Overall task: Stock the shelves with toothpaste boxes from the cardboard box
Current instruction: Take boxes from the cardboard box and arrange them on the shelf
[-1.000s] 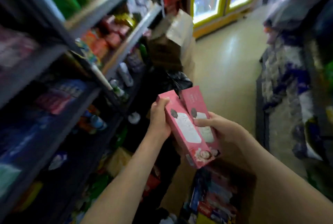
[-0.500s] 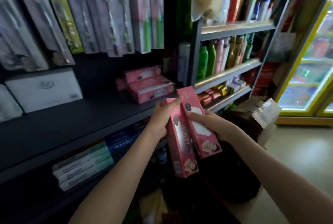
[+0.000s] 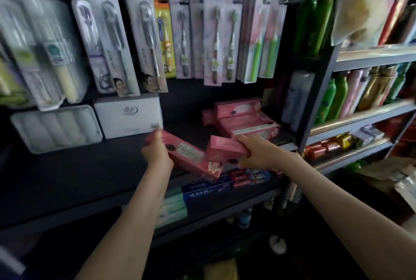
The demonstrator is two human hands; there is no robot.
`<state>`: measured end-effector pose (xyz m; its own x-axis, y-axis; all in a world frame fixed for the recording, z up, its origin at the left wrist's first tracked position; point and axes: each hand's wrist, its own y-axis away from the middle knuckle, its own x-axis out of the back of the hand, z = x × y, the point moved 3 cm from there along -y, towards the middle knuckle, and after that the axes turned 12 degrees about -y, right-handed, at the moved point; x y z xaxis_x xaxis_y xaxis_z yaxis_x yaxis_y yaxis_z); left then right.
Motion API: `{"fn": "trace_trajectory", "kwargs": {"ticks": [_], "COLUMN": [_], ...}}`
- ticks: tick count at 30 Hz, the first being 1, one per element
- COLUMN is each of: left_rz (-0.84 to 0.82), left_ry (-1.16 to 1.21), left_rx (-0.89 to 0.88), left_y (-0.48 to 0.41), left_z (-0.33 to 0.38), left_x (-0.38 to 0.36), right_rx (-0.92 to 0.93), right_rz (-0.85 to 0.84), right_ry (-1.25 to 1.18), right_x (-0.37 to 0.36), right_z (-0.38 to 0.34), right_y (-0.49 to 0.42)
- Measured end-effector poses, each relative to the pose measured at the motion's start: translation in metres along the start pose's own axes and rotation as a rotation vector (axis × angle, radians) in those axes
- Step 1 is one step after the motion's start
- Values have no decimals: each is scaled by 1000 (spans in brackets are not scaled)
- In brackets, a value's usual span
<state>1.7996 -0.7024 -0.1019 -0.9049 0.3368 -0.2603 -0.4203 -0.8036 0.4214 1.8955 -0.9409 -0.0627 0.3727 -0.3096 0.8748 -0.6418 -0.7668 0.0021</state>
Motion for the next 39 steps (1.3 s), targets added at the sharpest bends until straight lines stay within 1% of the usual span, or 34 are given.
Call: {"fn": "trace_trajectory", "kwargs": {"ticks": [3,5,8,10,11,13,14,17,18,22,23,24,26,27,28,29,31,32,34,36,37,38,39], "left_rz": [131,198,275,312,328,336,313,114,55,-43,-124,-266,-594,-682,-703,-688,-654,-642,-622,-600,-590,-583,-578], "left_ry": [81,-21,-187,-217,-273,-606,-767,-1149,-1266,-1583,-1608,-1570,-1415,-1373,-1354,-1342,-1311,-1290,-1238,-1173,-1144,-1120,-1103], "left_rx": [30,39,21,-40,-82,-170,-238,-444,-483,-531,-570,-622,-700,-758,-842,-919,-1003,-1021,-1024,-985,-947,-909,-878], "left_y": [-18,-29,-37,-38,-37,-38,-36,-21,-15,-7,-7,-7,2,8,12,16,22,21,17,7,2,-2,-6], "left_z": [-2,-4,-7,-2,2,4,6,7,8,12,13,12,10,11,12,13,13,12,12,14,14,14,12], "left_x": [13,20,24,21,20,17,13,-4,-9,-22,-26,-33,-47,-53,-58,-64,-74,-80,-93,-109,-117,-126,-134], "right_rx": [-2,5,21,41,55,76,81,101,100,59,49,44,42,43,44,45,36,29,-7,-74,-122,-188,-262], "right_rz": [20,37,21,13,17,34,39,35,33,25,14,-1,-26,-27,-20,-5,45,100,296,504,567,593,585], "right_ry": [22,8,-45,51,119,193,207,255,270,302,301,300,282,260,235,210,182,191,208,112,41,-22,-63], "right_x": [-10,-15,-20,-22,-23,-22,-21,-12,-9,4,6,7,11,12,14,17,23,27,39,54,59,63,65], "right_z": [-6,-12,-21,-28,-29,-29,-28,-25,-22,-5,-2,0,5,7,11,16,27,33,47,66,78,91,103], "right_y": [-19,-30,-45,-52,-56,-64,-68,-76,-77,-81,-81,-80,-77,-75,-74,-72,-70,-69,-64,-56,-51,-48,-45]}}
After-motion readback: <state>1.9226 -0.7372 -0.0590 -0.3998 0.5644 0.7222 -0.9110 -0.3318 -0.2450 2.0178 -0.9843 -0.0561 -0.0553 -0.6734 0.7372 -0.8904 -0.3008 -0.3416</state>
